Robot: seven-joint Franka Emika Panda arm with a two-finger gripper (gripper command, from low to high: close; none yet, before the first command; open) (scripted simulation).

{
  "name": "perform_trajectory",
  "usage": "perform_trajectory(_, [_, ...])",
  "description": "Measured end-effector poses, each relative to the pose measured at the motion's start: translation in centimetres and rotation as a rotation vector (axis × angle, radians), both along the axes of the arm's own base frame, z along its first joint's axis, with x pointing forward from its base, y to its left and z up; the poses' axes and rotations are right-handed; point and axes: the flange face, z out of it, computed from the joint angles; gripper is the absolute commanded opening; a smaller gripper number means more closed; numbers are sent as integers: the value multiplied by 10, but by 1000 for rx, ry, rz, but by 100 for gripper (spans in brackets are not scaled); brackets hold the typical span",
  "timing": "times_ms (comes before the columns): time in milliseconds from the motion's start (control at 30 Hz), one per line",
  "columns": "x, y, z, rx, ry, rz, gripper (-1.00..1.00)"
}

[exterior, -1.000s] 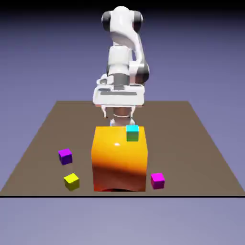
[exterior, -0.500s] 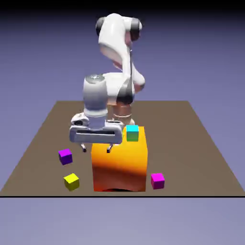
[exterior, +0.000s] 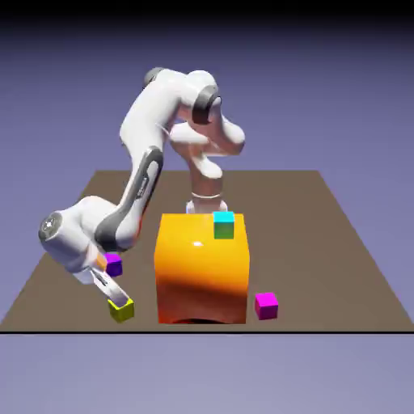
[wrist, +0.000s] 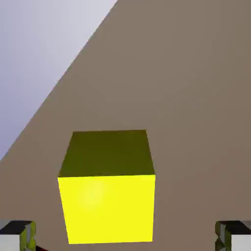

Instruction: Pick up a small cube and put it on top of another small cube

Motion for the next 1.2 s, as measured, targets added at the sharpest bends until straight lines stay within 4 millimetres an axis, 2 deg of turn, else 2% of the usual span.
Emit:
perform_trajectory(67, [-10, 11, -43, -1, 1, -1, 0])
perform_trajectory(100, [-10, 11, -43, -1, 1, -1, -100])
perform_trajectory(167, [-10, 11, -43, 0, 0, -1, -100])
perform_trajectory(267, [4, -5, 21, 1, -1, -2, -100])
perform_trajectory(367, [-50, -96, 89, -100, 37, -182, -100])
perform_trajectory(400, [-47, -85, 102, -92, 35, -140, -100])
perform_trajectory(533, [-9, 16, 149, -21, 5, 187, -100])
perform_trajectory(667, [4, 118, 200, 13, -12, 520, -100])
perform_trajectory(767, [-1, 200, 240, 14, -15, 782, -100])
perform_trajectory(900, [-30, 292, 291, -23, -3, 1108, -100])
perform_trajectory(933, [-40, 318, 302, -32, 1, 1197, -100])
perform_trajectory(967, [-45, 356, 296, 0, -1, 1299, -100])
perform_trajectory(1000, [-44, 353, 296, 1, -1, 1294, -100])
perform_trajectory(1033, [-41, 333, 296, 1, -1, 1252, -100])
perform_trajectory(1100, [-50, 345, 270, 0, 0, 1284, -100])
perform_trajectory(1133, [-53, 335, 257, 0, 0, 1267, -100])
perform_trajectory(1200, [-62, 336, 231, 1, -1, 1276, -100])
